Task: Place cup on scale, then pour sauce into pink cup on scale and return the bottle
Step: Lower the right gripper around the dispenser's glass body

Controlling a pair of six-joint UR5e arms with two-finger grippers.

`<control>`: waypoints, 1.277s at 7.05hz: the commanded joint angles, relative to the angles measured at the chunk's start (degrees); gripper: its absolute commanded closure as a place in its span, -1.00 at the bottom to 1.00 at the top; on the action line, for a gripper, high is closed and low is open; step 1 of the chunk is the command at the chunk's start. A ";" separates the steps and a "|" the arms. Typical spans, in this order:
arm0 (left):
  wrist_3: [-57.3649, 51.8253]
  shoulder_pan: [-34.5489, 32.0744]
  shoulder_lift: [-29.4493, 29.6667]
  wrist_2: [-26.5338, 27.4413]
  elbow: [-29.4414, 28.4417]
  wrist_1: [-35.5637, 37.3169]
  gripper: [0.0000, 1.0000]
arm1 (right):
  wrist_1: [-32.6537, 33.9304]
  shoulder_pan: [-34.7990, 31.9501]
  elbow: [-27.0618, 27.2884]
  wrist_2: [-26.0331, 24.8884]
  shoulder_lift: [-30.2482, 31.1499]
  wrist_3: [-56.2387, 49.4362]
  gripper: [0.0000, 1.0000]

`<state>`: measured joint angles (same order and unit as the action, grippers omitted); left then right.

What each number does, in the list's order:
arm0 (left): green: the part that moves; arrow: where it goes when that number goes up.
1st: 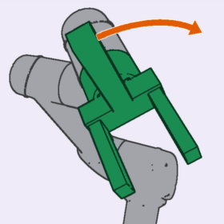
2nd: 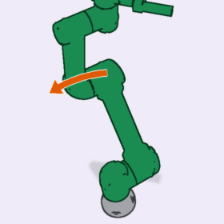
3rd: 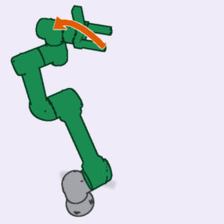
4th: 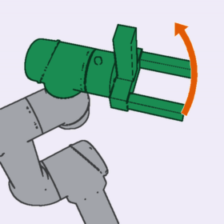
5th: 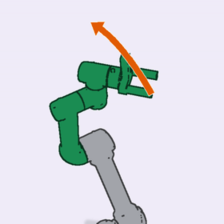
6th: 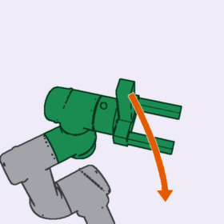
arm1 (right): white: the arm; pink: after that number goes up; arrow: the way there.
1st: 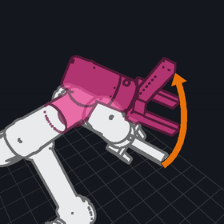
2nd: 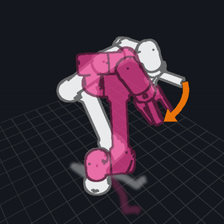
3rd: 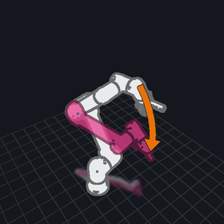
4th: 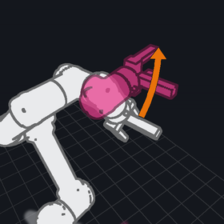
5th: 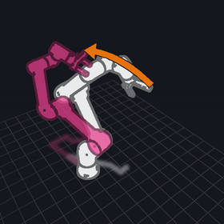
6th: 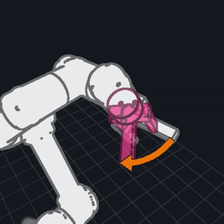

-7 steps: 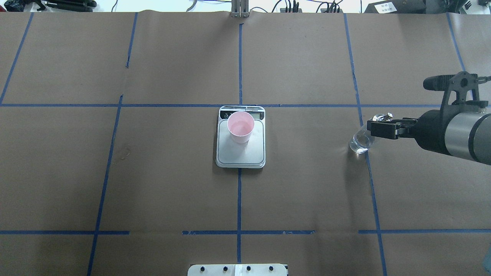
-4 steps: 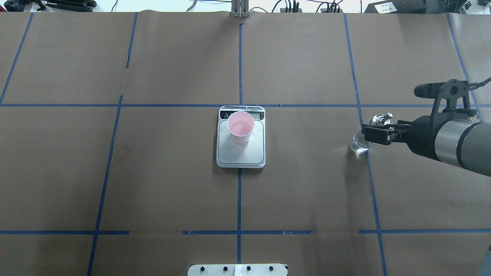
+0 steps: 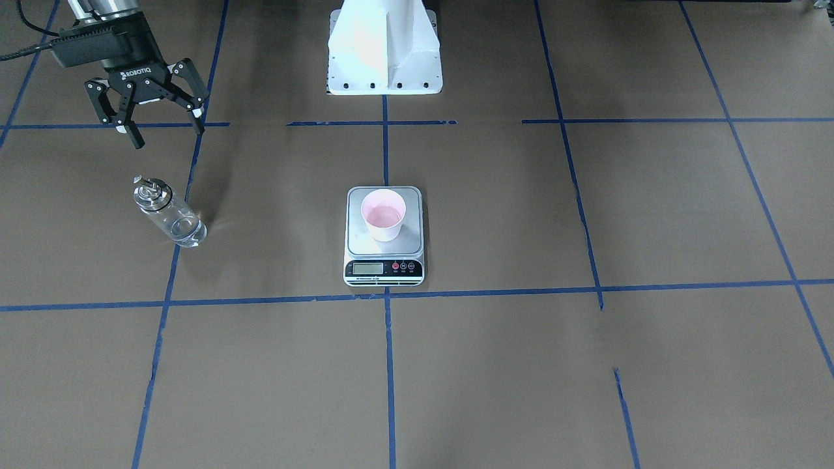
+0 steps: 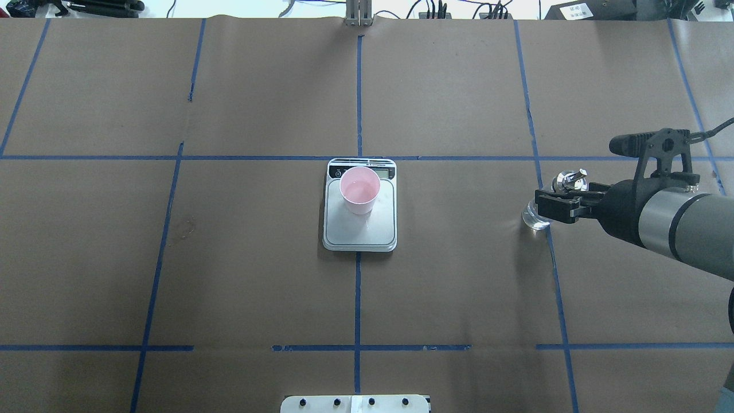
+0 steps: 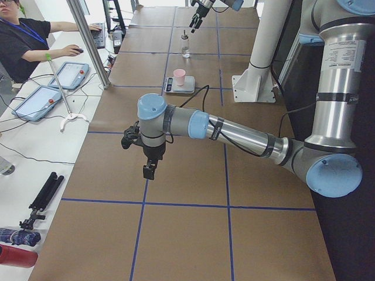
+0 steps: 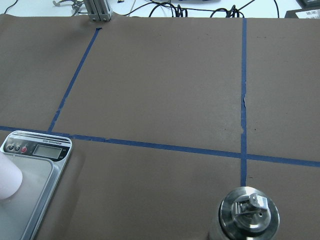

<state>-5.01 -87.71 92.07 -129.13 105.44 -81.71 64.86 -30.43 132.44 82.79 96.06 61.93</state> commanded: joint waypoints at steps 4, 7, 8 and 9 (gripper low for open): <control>0.00 0.00 0.12 0.02 0.21 0.06 -1.00 | -0.52 2.13 -1.22 -6.76 2.01 0.91 -1.00; 0.00 0.00 -0.05 -0.06 0.56 0.06 -1.00 | -2.01 5.36 -1.22 -12.36 4.74 4.05 -1.00; 0.00 0.00 -0.14 -2.07 0.65 0.15 -1.00 | -7.50 6.34 -1.57 -13.69 8.49 4.07 -1.00; 0.00 0.00 -0.40 -2.52 0.73 0.15 -1.00 | -10.60 6.96 -2.01 -15.45 10.96 4.16 -1.00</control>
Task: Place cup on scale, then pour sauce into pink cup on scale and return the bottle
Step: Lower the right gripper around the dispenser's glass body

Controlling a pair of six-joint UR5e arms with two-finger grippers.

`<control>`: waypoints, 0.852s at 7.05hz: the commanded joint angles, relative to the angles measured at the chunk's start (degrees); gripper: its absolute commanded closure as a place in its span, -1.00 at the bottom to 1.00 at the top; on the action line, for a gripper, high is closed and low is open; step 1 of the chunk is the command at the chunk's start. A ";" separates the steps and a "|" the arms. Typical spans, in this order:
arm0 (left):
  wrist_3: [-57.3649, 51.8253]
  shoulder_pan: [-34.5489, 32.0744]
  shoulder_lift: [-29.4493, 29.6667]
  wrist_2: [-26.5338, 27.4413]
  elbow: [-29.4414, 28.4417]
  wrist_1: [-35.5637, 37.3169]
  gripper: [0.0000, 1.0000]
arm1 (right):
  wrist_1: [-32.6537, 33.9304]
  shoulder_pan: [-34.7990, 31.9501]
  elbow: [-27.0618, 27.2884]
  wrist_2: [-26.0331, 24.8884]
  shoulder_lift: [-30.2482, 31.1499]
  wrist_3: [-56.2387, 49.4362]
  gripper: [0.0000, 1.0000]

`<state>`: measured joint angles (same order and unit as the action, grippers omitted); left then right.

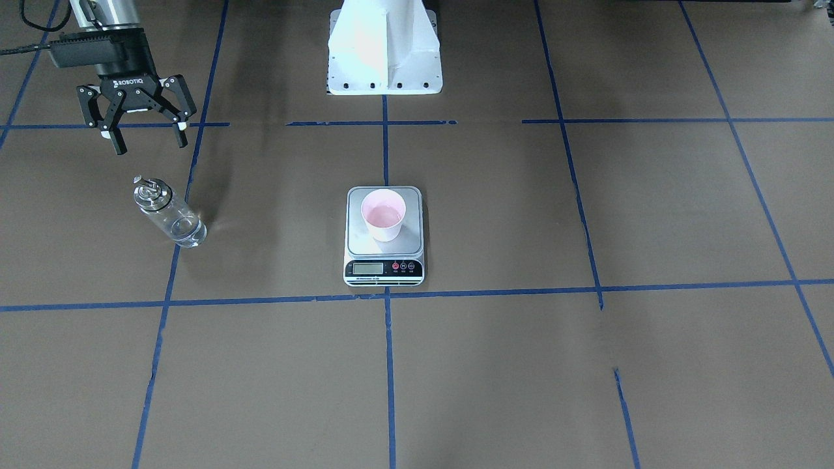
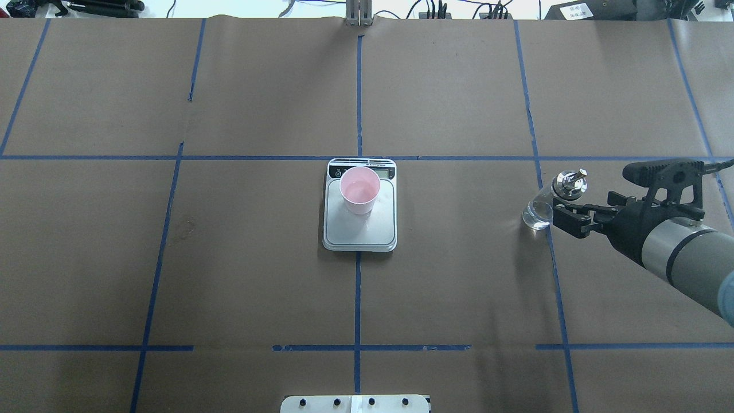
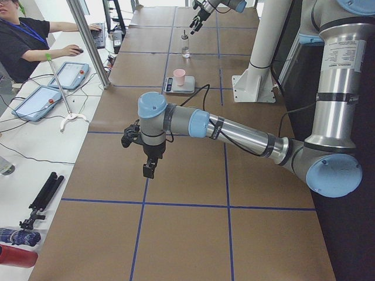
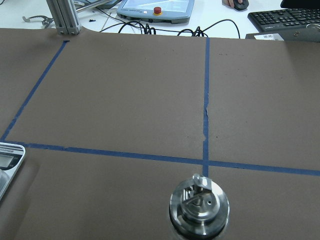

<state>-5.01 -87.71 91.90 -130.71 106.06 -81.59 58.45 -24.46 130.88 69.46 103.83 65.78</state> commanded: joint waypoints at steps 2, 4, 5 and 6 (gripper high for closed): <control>0.00 0.00 -0.23 -0.95 0.11 0.03 -1.00 | -9.97 4.67 -4.99 -8.17 3.22 2.32 -1.00; 0.00 0.00 -0.23 -0.95 0.20 -0.06 -1.00 | -18.88 7.14 -13.17 -13.62 2.87 2.33 -1.00; 0.00 0.00 -0.23 -0.95 0.20 -0.06 -1.00 | -19.77 8.80 -14.85 -16.26 2.70 2.51 -1.00; 0.00 0.00 -0.23 -0.95 0.20 -0.06 -1.00 | -24.83 10.21 -18.43 -18.20 2.61 2.42 -1.00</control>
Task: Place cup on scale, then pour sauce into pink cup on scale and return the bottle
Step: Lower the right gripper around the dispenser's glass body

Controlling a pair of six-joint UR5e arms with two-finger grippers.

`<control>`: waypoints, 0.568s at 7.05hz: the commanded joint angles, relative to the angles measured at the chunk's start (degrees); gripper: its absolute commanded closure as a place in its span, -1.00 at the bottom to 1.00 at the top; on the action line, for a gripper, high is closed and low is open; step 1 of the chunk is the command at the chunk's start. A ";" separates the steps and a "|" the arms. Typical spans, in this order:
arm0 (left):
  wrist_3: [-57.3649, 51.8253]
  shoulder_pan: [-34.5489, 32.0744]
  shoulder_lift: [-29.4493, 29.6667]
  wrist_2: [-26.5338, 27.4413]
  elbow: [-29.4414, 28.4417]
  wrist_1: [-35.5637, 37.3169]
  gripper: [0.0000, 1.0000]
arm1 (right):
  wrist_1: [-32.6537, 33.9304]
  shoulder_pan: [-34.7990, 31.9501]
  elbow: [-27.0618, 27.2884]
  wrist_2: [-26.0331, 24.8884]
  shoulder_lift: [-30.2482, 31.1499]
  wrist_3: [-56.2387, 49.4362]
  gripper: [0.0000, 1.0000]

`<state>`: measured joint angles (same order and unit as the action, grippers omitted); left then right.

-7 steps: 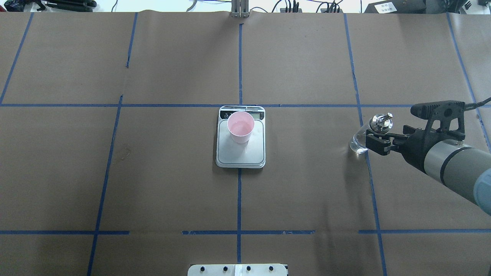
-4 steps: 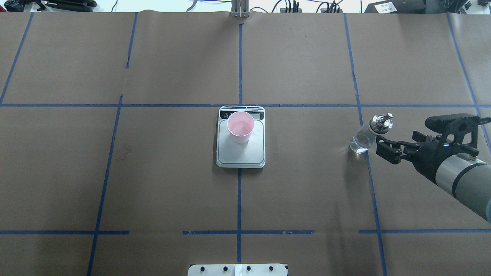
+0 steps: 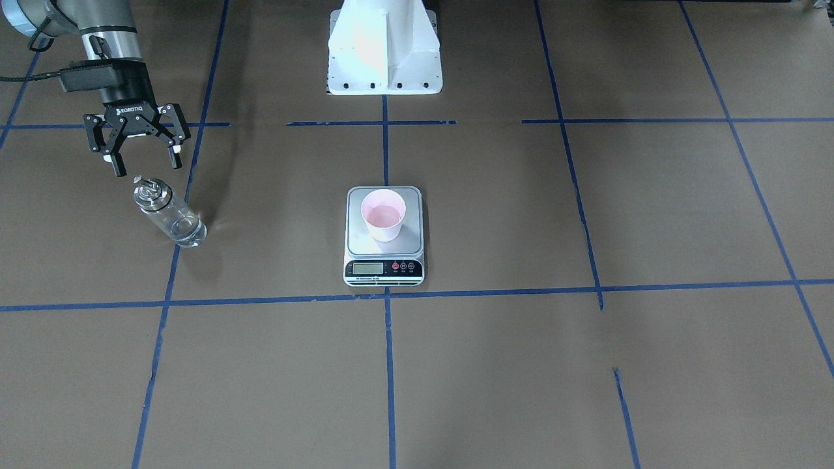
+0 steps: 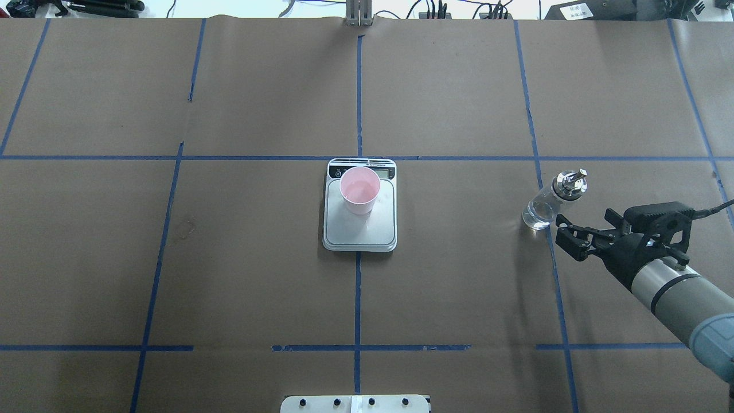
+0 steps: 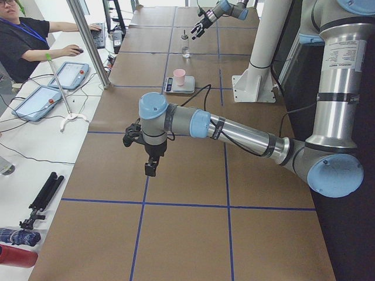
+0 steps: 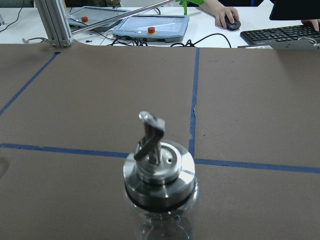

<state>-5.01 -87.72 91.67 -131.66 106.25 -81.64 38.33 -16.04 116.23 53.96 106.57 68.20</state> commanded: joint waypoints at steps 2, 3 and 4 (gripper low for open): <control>0.00 0.00 0.00 0.00 0.01 -0.01 -1.00 | -7.13 2.33 -8.89 -4.64 -2.75 0.09 -1.00; 0.00 0.00 0.00 0.00 0.01 -0.01 -1.00 | -8.08 2.59 -11.44 -5.44 -4.34 0.09 -1.00; 0.00 0.00 0.00 0.00 0.01 -0.01 -1.00 | -10.79 2.59 -14.51 -5.71 -5.57 0.01 -1.00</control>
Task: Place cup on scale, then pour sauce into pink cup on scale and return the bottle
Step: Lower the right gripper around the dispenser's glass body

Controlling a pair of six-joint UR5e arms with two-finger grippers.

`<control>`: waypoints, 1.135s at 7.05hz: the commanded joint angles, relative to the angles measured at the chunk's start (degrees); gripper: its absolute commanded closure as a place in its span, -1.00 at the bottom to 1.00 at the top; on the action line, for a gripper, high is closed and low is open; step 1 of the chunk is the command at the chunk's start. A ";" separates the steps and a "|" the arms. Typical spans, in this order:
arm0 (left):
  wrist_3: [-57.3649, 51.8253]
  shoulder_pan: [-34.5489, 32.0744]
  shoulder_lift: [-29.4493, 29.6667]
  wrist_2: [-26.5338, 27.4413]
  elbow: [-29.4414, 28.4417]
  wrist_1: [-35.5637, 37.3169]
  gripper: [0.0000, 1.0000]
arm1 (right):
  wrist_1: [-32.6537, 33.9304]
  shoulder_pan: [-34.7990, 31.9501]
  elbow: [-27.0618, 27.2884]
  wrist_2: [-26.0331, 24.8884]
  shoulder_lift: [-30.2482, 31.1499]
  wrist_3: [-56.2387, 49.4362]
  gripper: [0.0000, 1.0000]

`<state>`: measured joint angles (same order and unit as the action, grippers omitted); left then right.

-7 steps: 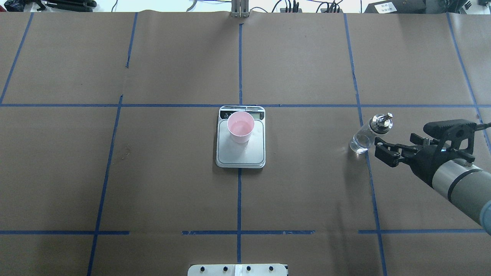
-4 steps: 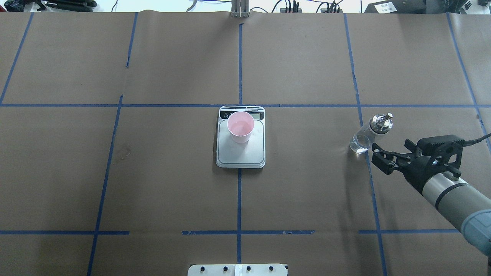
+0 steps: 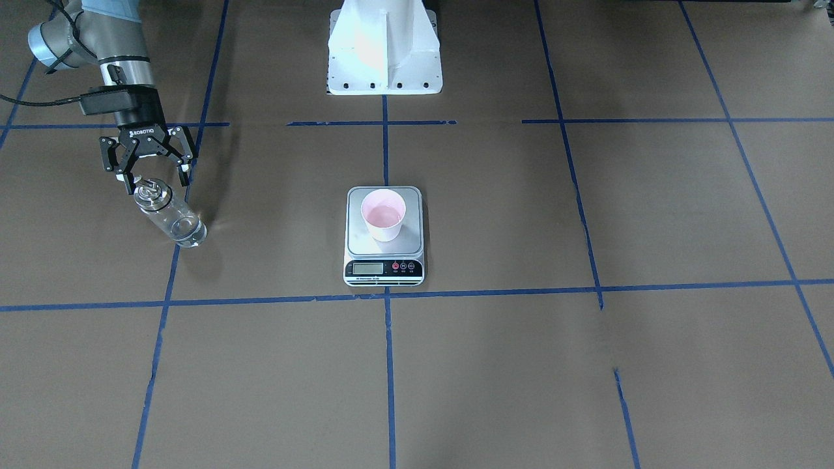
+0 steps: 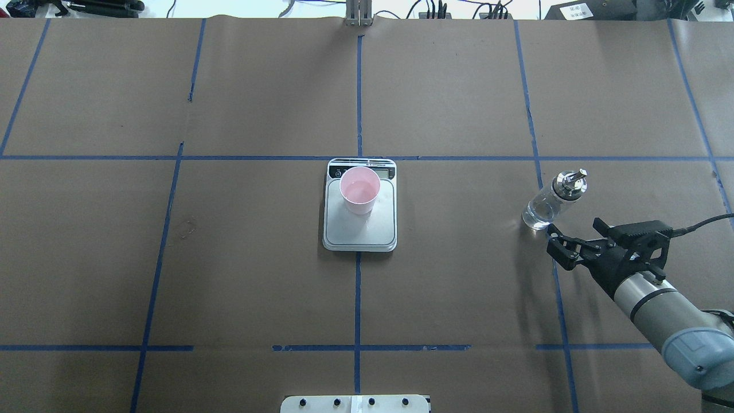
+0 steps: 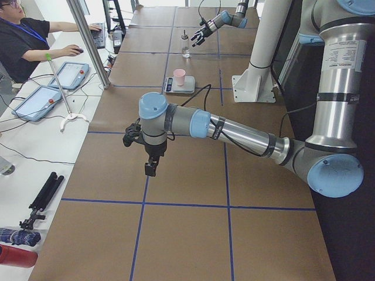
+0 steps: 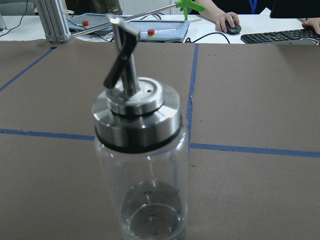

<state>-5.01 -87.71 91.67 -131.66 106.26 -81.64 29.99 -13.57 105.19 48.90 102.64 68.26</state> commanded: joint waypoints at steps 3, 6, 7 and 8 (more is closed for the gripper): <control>0.00 0.00 -0.44 0.00 0.00 -0.01 -1.00 | -2.83 0.13 -6.04 -2.14 -4.99 -1.02 -1.00; 0.00 0.00 -0.79 0.00 0.00 -0.01 -1.00 | -2.75 0.30 -7.10 -3.54 -5.69 -3.21 -1.00; 0.00 0.00 -0.79 0.00 0.00 -0.01 -1.00 | -2.57 0.22 -7.27 -3.89 -7.17 -4.53 -1.00; 0.00 0.00 -0.79 0.00 0.09 -0.01 -1.00 | -2.66 0.21 -8.49 -4.51 -7.71 -4.71 -1.00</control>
<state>-5.01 -87.71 90.92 -131.66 106.28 -81.65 27.34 -13.34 97.72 45.05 95.83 64.30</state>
